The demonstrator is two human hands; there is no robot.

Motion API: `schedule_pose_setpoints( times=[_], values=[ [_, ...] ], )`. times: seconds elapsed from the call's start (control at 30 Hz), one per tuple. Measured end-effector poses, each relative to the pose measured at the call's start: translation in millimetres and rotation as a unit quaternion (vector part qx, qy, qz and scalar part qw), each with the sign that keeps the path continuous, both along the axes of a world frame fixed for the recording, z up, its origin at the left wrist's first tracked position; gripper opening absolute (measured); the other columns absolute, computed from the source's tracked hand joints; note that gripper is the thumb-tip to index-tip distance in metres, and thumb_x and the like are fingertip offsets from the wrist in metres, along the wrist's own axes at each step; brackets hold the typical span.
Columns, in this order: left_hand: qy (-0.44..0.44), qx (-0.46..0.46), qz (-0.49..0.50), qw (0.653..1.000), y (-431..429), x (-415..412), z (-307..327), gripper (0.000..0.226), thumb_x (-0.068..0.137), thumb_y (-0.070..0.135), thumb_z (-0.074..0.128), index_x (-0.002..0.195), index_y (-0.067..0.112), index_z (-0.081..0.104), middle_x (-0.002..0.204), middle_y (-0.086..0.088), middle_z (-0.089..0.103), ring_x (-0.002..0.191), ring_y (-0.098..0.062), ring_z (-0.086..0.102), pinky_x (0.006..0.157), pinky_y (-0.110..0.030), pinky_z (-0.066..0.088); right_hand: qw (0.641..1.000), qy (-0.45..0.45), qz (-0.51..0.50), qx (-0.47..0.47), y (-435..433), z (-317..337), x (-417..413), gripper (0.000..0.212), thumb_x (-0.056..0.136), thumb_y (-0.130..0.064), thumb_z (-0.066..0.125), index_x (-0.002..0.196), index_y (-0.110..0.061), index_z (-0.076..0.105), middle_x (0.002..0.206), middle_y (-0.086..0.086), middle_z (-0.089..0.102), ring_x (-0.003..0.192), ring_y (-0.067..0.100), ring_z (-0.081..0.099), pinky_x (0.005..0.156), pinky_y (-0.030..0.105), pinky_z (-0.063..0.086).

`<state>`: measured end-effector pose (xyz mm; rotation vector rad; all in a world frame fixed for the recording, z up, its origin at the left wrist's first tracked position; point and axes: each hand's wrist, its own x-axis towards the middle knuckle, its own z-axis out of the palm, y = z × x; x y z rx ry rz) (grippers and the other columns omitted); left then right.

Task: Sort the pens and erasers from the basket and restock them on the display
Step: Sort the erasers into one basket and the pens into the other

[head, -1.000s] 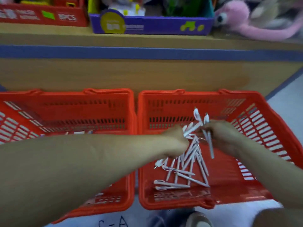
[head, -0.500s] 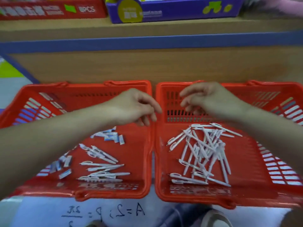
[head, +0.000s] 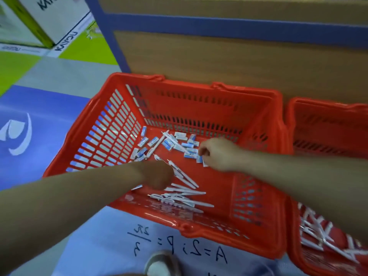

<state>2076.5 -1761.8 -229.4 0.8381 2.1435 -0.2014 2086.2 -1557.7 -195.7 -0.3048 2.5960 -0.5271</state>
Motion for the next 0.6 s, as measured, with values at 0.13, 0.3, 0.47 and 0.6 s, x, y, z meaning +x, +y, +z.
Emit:
schedule_pose_setpoints(
  times=[0.13,0.3,0.47,0.6],
  values=[
    [-0.012,-0.007,-0.129,0.992,-3,6,-30,0.054,0.092,0.024,0.054,0.141,0.008,0.036,0.143,-0.016,0.044,0.129,-0.031,0.044,0.105,-0.037,0.036,0.999,-0.039,-0.018,0.022,-29,-65,9,0.023,0.085,-0.017,0.052,0.105,-0.014,0.063,0.109,0.012,0.067,0.103,0.031,0.061,0.083,0.034,0.049],
    [-0.060,0.060,-0.105,0.991,2,3,-61,0.058,0.090,0.029,0.059,0.139,0.005,0.039,0.138,-0.018,0.048,0.122,-0.034,0.049,0.101,-0.038,0.039,0.995,-0.061,-0.034,0.069,-61,-106,16,0.027,0.090,-0.028,0.051,0.115,-0.017,0.053,0.121,0.009,0.058,0.115,0.031,0.055,0.091,0.038,0.047],
    [-0.116,0.060,-0.098,0.987,-7,0,-74,0.045,0.087,0.034,0.063,0.117,0.000,0.059,0.114,-0.021,0.063,0.102,-0.036,0.059,0.089,-0.036,0.043,0.992,-0.001,0.002,0.126,-71,-124,18,0.033,0.092,-0.024,0.052,0.123,-0.020,0.043,0.127,0.006,0.047,0.122,0.028,0.045,0.095,0.041,0.044],
    [-0.092,0.008,-0.133,0.987,-9,-7,-75,0.035,0.090,0.032,0.058,0.100,0.000,0.067,0.100,-0.018,0.068,0.090,-0.035,0.062,0.081,-0.037,0.047,0.987,-0.049,0.000,0.151,-63,-121,9,0.040,0.085,-0.024,0.058,0.122,-0.013,0.047,0.124,0.009,0.056,0.116,0.030,0.055,0.089,0.037,0.048]
  ],
)
